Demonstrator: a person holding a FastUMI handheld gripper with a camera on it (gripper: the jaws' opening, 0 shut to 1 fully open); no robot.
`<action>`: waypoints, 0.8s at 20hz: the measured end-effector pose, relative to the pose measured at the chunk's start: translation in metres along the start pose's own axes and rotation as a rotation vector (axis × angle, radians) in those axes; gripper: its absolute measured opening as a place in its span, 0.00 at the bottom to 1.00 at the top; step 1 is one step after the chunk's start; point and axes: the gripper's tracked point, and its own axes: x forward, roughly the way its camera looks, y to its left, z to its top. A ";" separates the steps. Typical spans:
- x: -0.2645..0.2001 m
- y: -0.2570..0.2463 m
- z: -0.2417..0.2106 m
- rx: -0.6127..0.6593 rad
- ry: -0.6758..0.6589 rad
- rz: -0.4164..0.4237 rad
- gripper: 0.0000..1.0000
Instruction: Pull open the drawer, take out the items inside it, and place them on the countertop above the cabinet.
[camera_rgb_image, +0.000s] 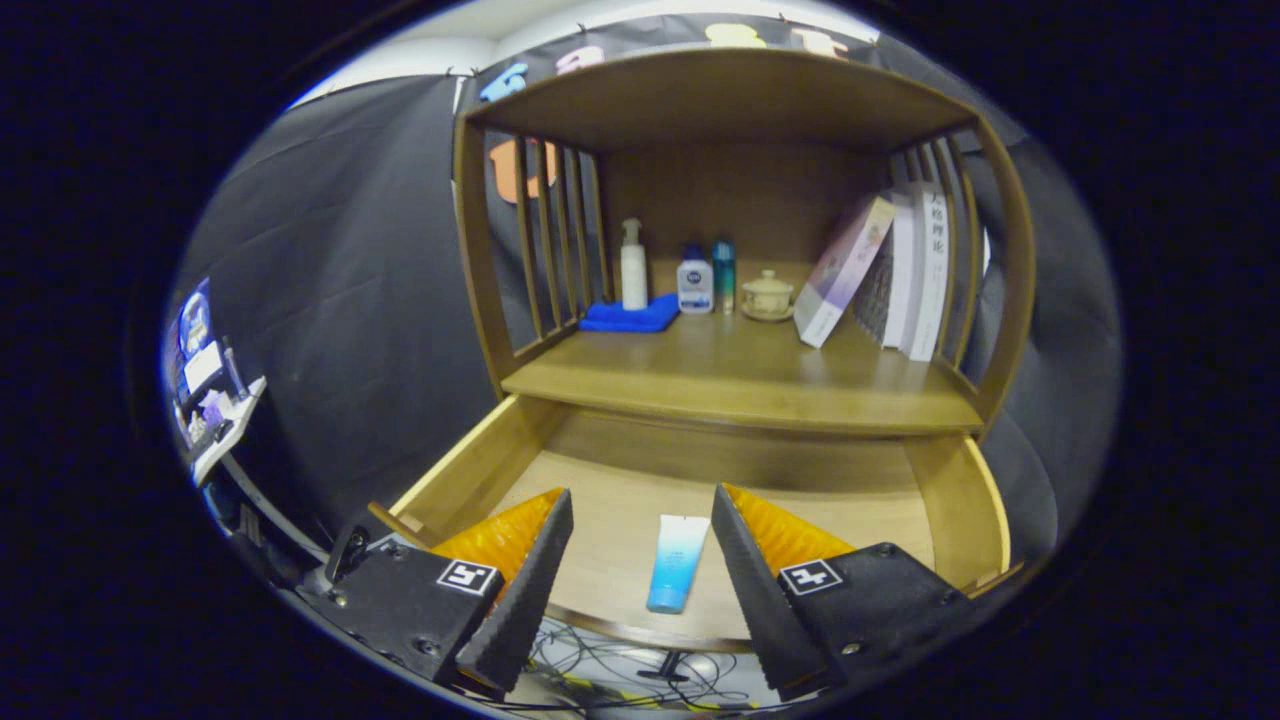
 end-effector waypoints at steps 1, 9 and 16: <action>0.009 -0.002 -0.002 0.013 0.048 0.004 0.88; 0.065 -0.021 -0.038 -0.005 0.377 -0.039 0.88; 0.081 -0.022 -0.073 -0.025 0.581 -0.086 0.88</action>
